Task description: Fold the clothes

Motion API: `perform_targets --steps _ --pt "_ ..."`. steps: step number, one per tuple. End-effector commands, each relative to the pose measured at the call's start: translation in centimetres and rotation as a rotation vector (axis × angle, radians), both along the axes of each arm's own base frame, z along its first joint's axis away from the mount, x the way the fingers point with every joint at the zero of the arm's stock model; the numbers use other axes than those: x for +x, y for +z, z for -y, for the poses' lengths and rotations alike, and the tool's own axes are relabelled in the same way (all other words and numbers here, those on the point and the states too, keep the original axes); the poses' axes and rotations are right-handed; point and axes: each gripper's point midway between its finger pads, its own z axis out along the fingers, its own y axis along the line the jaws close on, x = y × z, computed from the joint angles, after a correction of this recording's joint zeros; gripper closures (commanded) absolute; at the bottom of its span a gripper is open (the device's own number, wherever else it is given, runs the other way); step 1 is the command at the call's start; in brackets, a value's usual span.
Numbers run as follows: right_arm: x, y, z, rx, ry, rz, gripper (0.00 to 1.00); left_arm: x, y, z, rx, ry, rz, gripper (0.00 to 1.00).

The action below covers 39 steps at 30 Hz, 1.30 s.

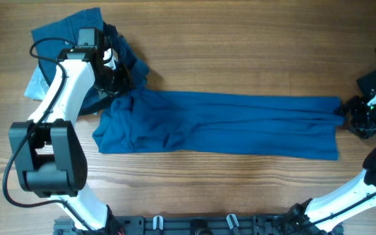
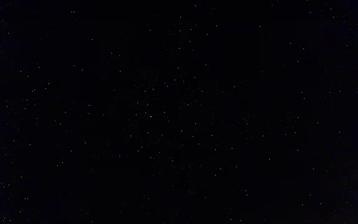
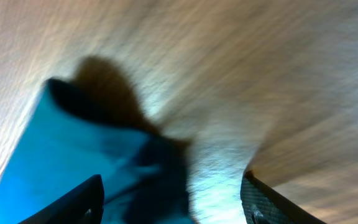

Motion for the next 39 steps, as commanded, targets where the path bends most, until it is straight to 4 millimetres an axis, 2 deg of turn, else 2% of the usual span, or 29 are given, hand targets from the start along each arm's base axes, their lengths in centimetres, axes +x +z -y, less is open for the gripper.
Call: perform_targets --steps 1,6,9,13,15,16,19,20,21,23,27,30,33,34,36,39 --pt "0.2 -1.6 -4.6 0.115 0.226 0.116 0.29 0.4 0.9 -0.2 0.011 0.007 0.026 0.69" --pt "-1.9 -3.1 -6.8 0.162 0.285 0.086 0.38 0.4 0.9 -0.1 0.004 0.006 0.027 0.69" --pt "-3.9 -3.5 -7.4 0.184 0.271 -0.009 0.39 0.5 1.0 0.1 -0.008 0.003 0.034 0.69" --pt "-7.7 -4.5 -5.5 0.089 0.140 -0.267 0.38 0.9 1.2 0.1 -0.008 0.003 0.050 0.69" --pt "-8.6 -4.7 -4.5 0.034 0.087 -0.335 0.39 1.0 1.2 0.1 -0.008 0.003 0.054 0.69" --pt "-8.3 -4.8 -4.3 0.027 0.076 -0.326 0.42 1.0 1.2 0.1 -0.008 0.003 0.054 0.69" --pt "-7.2 -4.7 -4.9 0.067 0.088 -0.264 0.87 1.0 1.2 0.1 -0.008 0.003 0.054 0.69" --pt "-6.9 -4.6 -5.0 0.076 0.086 -0.248 0.95 1.0 1.2 0.1 -0.009 0.003 0.054 0.69" --pt "-6.6 -4.4 -4.7 0.070 0.082 -0.242 0.96 1.0 1.2 0.2 -0.014 0.001 0.054 0.69" --pt "-5.2 -3.1 -3.5 0.067 0.059 -0.194 0.96 1.2 1.7 0.6 -0.036 -0.004 0.066 0.69" --pt "-1.4 2.5 1.1 0.052 -0.021 -0.015 0.96 2.1 4.8 2.3 -0.138 -0.033 0.129 0.63" --pt "-0.5 6.4 5.0 -0.024 -0.069 0.041 0.96 2.6 7.4 3.0 -0.183 -0.051 0.181 0.60" --pt "0.1 9.6 7.6 -0.068 -0.133 0.085 0.96 2.7 8.7 3.0 -0.184 -0.053 0.201 0.58" --pt "0.4 10.8 8.1 -0.079 -0.135 0.104 0.96 2.6 9.0 3.0 -0.184 -0.054 0.208 0.58" --pt "0.7 11.5 7.6 -0.074 -0.125 0.110 0.96 2.6 9.3 3.0 -0.184 -0.055 0.217 0.57" --pt "1.2 11.5 5.3 -0.040 -0.085 0.080 0.96 2.6 9.4 3.0 -0.184 -0.055 0.218 0.57"
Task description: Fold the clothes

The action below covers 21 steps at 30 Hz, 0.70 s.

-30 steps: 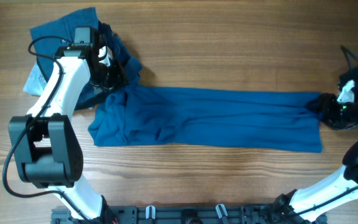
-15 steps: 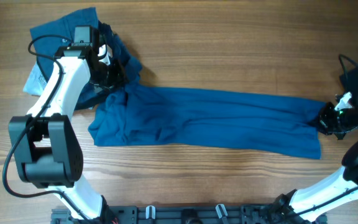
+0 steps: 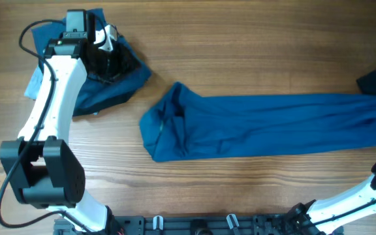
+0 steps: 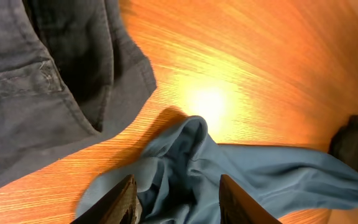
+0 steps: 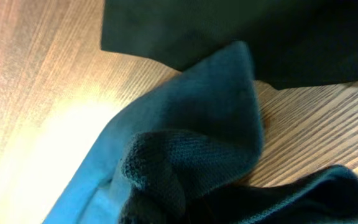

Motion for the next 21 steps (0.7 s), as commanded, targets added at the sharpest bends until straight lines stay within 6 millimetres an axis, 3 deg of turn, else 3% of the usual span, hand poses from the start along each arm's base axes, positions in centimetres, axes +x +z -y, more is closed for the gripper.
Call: perform_targets --steps 1,5,8,13,17,21 --pt "1.4 0.8 -2.9 0.024 0.053 -0.012 0.96 0.1 1.4 0.4 -0.022 -0.009 0.028 0.57" --pt "2.8 0.6 -6.6 0.028 0.155 -0.062 0.95 0.0 1.3 0.4 -0.022 -0.009 0.024 0.57" --pt "3.0 0.5 -10.8 0.039 0.251 -0.145 0.95 -0.2 1.3 0.4 -0.022 -0.009 0.013 0.56" --pt "4.3 1.6 -19.1 0.072 0.453 -0.166 0.95 -0.4 1.2 0.4 -0.022 -0.009 0.007 0.57" --pt "4.3 1.6 -26.8 0.074 0.660 -0.212 0.95 -0.8 1.1 0.4 -0.020 -0.013 -0.011 0.56" --pt "3.3 0.8 -31.8 0.062 0.789 -0.259 0.94 -1.0 1.1 0.4 -0.019 -0.014 -0.017 0.56"
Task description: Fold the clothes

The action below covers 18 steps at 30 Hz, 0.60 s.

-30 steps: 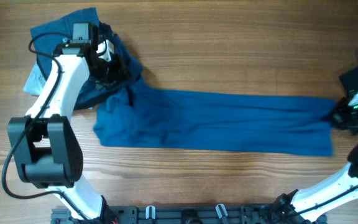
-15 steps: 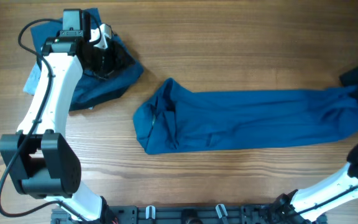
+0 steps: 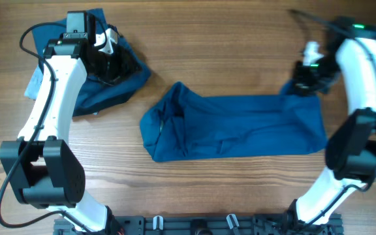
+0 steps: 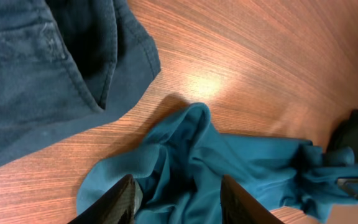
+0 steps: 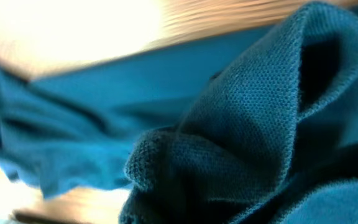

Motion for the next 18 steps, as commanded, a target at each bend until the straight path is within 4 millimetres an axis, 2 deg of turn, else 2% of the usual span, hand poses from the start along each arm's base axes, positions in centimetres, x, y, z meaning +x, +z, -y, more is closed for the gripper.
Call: perform_targets --steps 1,2,4,6,10,13,14,16,18 --pt "-1.1 0.6 -4.5 -0.021 0.094 -0.002 0.92 0.1 1.4 0.3 -0.016 -0.012 0.034 0.56" --pt "-1.4 0.2 -5.6 -0.030 0.123 -0.011 0.87 0.1 1.4 0.3 -0.016 -0.012 0.034 0.55" --pt "-2.2 -0.3 -7.2 -0.033 0.174 -0.025 0.69 0.1 1.4 0.3 -0.016 -0.012 0.034 0.54" --pt "-2.3 -0.6 -8.0 -0.062 0.226 -0.017 0.63 0.1 1.4 0.3 -0.016 -0.012 0.034 0.52" --pt "-0.2 -0.1 -5.5 -0.157 0.169 0.073 0.58 0.1 1.4 0.3 -0.015 -0.012 0.035 0.48" --pt "1.1 0.5 -1.7 -0.159 0.051 0.118 0.52 0.1 1.4 0.3 -0.015 -0.012 0.035 0.45" --pt "1.2 0.4 -1.0 -0.142 0.022 0.114 0.52 0.1 1.4 0.3 -0.012 -0.011 0.035 0.45" --pt "0.9 -0.5 1.0 -0.125 -0.041 0.088 0.61 0.1 1.4 0.3 -0.012 -0.011 0.036 0.45" --pt "0.5 -2.0 2.3 -0.124 -0.078 0.064 0.76 0.1 1.4 0.3 -0.012 -0.011 0.035 0.45"
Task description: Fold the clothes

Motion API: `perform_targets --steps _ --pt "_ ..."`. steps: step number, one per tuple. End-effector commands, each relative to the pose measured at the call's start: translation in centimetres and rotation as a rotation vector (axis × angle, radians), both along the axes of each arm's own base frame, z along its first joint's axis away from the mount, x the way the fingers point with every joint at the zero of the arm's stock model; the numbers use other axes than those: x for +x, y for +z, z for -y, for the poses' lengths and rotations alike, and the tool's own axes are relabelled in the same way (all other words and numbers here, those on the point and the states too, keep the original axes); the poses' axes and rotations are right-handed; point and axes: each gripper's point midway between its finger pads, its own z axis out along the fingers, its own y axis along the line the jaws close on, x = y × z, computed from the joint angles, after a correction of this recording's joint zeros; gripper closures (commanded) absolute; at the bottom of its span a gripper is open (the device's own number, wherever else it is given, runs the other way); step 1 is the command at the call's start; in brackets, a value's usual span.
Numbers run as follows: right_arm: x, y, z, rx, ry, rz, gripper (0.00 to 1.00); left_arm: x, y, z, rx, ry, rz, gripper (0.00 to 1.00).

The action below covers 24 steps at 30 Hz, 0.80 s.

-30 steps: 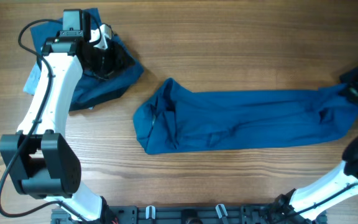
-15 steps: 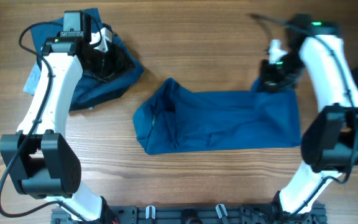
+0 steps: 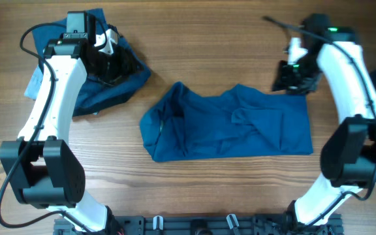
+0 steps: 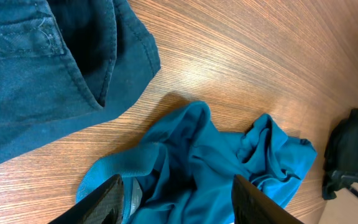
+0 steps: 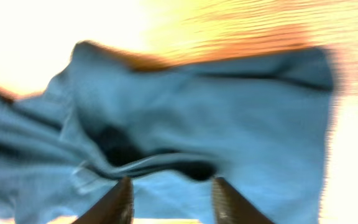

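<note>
A teal garment lies in the middle of the table as a short rumpled rectangle, its right part doubled over with a bunched ridge near the middle. My right gripper hovers open just above the garment's top right corner; its wrist view is blurred and shows teal cloth below the spread fingers. My left gripper stands open over a dark navy garment at the back left. Its wrist view shows the teal garment lower down, apart from the fingers.
The navy garment lies crumpled on a light blue cloth at the back left. A black garment sits at the right edge and also shows as a black garment in the left wrist view. The wooden table lies all around.
My right gripper has opened and let go of the teal garment's end, which now lies doubled over the garment. The gripper sits slightly farther left. The left arm has not moved.
The teal garment first lay stretched long, my left gripper at its left end and the right gripper at its right end. Then it lay farther right, with the left gripper free over the navy pile. Then the right gripper held the end over the garment's right part, now released.
</note>
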Motion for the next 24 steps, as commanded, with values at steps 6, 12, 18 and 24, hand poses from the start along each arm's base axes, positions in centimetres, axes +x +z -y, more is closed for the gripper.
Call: perform_targets --steps 6,12,18,24 --pt "-5.0 -6.4 -2.5 0.180 0.026 -0.133 0.96 0.2 1.4 0.2 -0.009 -0.009 0.040 0.45" --pt "-9.5 -6.0 -12.7 0.454 0.442 -0.129 0.95 0.3 1.4 0.2 -0.009 -0.009 0.042 0.45" --pt "-6.6 -2.6 -10.9 0.235 0.340 0.051 0.95 -0.1 1.3 0.1 -0.005 -0.007 0.025 0.44" --pt "-4.0 -2.7 -1.8 0.044 -0.081 0.079 0.95 -1.2 0.4 -0.7 0.045 0.008 -0.033 0.42"
